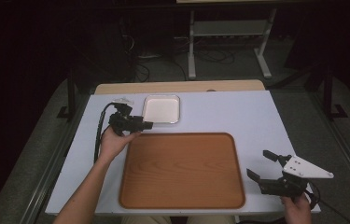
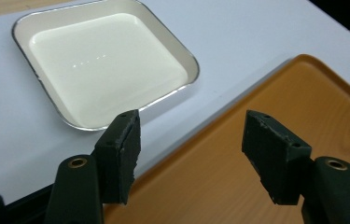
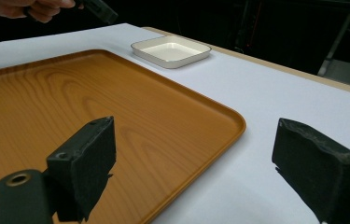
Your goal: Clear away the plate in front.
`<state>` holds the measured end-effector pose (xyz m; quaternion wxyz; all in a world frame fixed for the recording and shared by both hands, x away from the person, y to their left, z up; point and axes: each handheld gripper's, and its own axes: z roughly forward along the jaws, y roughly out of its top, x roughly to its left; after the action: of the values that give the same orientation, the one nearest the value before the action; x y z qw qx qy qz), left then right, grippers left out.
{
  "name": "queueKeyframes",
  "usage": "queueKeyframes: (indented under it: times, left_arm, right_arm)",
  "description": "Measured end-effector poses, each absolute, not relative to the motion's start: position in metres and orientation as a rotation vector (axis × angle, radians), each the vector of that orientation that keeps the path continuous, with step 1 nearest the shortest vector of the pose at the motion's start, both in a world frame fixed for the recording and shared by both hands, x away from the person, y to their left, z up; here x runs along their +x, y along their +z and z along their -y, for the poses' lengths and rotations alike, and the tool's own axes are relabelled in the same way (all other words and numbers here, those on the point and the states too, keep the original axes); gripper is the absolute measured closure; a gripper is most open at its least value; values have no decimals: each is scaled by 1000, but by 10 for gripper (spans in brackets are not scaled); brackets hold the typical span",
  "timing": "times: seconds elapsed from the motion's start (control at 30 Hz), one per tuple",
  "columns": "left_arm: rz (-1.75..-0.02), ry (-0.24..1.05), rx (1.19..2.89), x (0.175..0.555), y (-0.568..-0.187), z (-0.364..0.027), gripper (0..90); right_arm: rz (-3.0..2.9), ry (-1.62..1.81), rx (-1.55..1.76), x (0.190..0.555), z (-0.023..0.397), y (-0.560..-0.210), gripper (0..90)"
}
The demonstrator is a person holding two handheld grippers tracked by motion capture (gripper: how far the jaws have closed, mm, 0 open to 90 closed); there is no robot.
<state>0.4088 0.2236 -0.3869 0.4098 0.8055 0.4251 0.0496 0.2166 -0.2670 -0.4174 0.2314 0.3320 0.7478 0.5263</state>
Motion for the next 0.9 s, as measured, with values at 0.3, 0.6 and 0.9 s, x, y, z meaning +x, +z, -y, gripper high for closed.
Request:
queueKeyframes:
  times: [0.3, 0.6, 0.9]
  left_arm:
    - [-1136, 137, 2020, 434, -385, -228, 402]
    - [-1255, 123, 2028, 462, -394, -236, 404]
    - [-1364, 153, 2046, 486, -404, -235, 421]
  right_arm:
    - [-2059, 1447, 908, 217, 266, -418, 125]
    - [-2052, 1462, 913, 217, 267, -417, 125]
    - [-2062, 1451, 908, 218, 266, -418, 125]
